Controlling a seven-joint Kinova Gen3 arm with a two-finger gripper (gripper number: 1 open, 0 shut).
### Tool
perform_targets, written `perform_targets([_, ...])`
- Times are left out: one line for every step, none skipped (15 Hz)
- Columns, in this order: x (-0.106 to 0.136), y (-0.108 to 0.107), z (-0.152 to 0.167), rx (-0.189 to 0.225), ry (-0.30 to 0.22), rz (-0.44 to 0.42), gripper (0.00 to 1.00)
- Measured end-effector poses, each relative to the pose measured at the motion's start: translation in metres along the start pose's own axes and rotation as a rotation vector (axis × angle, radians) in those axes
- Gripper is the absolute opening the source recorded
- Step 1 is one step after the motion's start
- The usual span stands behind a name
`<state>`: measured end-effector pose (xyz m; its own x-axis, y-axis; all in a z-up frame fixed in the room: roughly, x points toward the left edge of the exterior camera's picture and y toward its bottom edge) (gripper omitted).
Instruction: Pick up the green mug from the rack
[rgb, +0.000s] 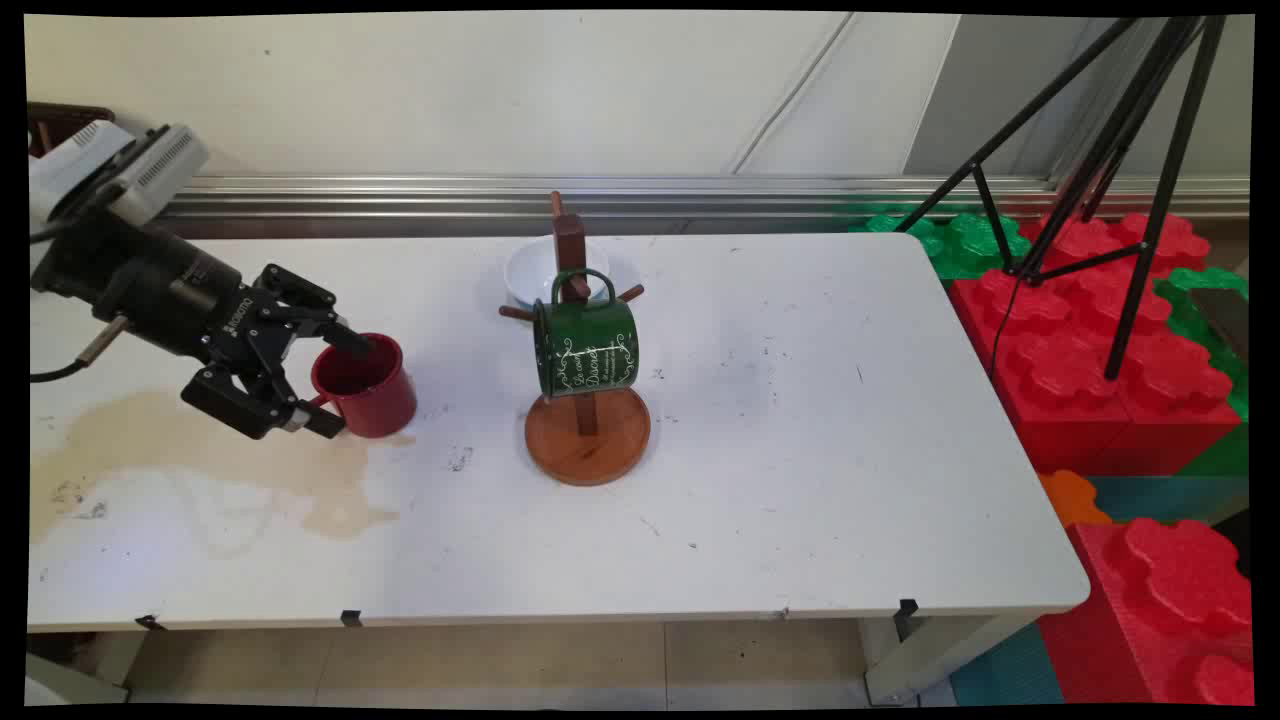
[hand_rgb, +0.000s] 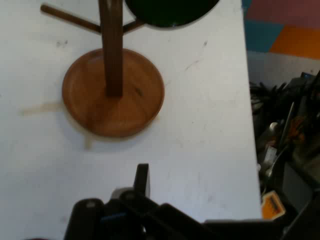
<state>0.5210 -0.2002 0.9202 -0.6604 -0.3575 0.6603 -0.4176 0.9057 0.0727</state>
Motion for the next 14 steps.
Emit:
perform_targets([0.005,0.003,0.001,-0.010,0.017,-0.014,1.00])
perform_targets([0.007,0.004,0.002,-0.016,0.028,-0.022,1.00])
perform_targets([0.010,0.006,0.003,-0.021,0.038,-0.030,1.00])
perform_targets([0.013,0.008,0.005,-0.025,0.048,-0.039,1.00])
perform_targets([0.016,0.009,0.007,-0.030,0.059,-0.050,1.00])
perform_targets([0.021,0.012,0.011,-0.037,0.076,-0.066,1.00])
perform_targets([0.024,0.014,0.014,-0.040,0.088,-0.077,1.00])
perform_targets([0.027,0.015,0.017,-0.042,0.098,-0.086,1.00])
perform_targets([0.031,0.016,0.020,-0.043,0.109,-0.093,1.00])
perform_targets([0.034,0.017,0.023,-0.044,0.117,-0.097,1.00])
perform_targets([0.036,0.018,0.026,-0.044,0.124,-0.102,1.00])
perform_targets([0.039,0.019,0.029,-0.044,0.132,-0.106,1.00])
perform_targets([0.043,0.020,0.033,-0.044,0.143,-0.111,1.00])
perform_targets([0.047,0.021,0.039,-0.042,0.156,-0.118,1.00])
